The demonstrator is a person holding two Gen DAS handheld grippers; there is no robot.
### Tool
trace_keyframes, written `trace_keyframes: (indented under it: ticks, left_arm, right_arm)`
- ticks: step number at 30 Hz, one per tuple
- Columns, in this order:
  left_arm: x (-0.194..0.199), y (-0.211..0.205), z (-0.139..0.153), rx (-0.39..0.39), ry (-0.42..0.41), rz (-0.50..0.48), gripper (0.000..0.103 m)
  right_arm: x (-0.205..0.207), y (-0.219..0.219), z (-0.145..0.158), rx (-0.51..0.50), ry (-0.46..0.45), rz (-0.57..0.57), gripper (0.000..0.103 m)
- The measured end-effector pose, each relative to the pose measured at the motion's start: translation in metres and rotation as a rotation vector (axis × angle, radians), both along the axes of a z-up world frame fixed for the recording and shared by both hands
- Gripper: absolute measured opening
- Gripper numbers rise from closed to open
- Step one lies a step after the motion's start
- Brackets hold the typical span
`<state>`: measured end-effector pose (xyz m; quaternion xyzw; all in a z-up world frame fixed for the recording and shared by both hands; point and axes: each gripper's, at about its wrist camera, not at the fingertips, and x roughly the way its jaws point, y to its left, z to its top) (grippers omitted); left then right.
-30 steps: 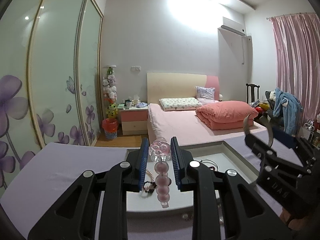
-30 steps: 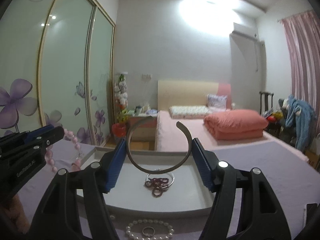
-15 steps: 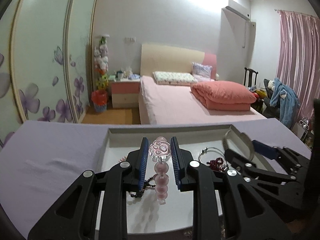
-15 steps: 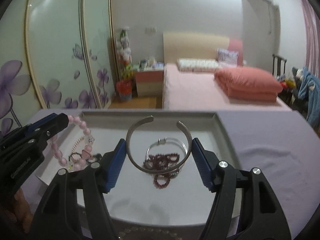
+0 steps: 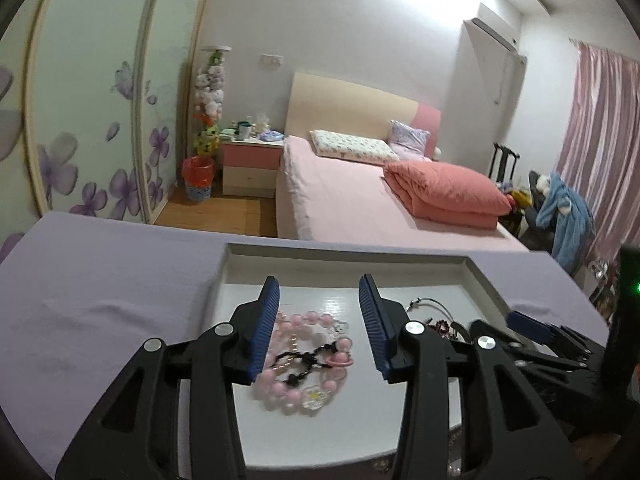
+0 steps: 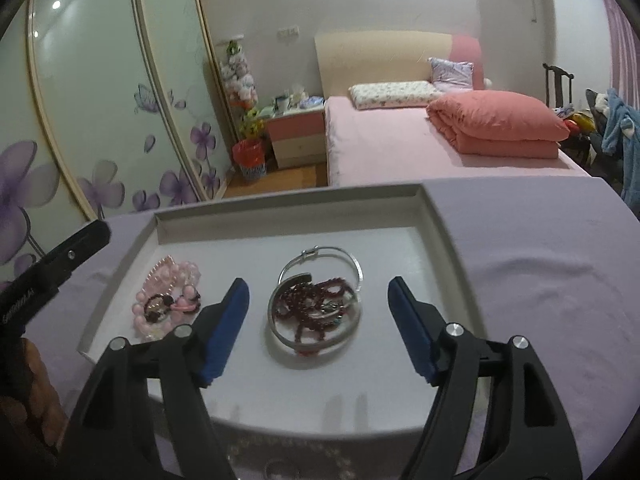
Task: Organize jewelry
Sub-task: 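Withdraw both tools from the tray, right tool moving to the pearl bracelet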
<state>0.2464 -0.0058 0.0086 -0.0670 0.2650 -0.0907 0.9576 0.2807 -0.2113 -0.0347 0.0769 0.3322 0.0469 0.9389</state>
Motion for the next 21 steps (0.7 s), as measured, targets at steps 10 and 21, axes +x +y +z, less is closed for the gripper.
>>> trace_keyframes:
  ticks: [10,21]
  left_arm:
    - [-0.039,0.031,0.005,-0.002,0.013,0.059,0.043]
    - [-0.063,0.036,-0.008,0.013,0.074,0.057,0.043]
  right_arm:
    - [-0.05,-0.02,0.01,-0.01,-0.021,-0.02,0.07]
    - [-0.075,-0.016,-0.013,-0.042,0.081,-0.002,0.041]
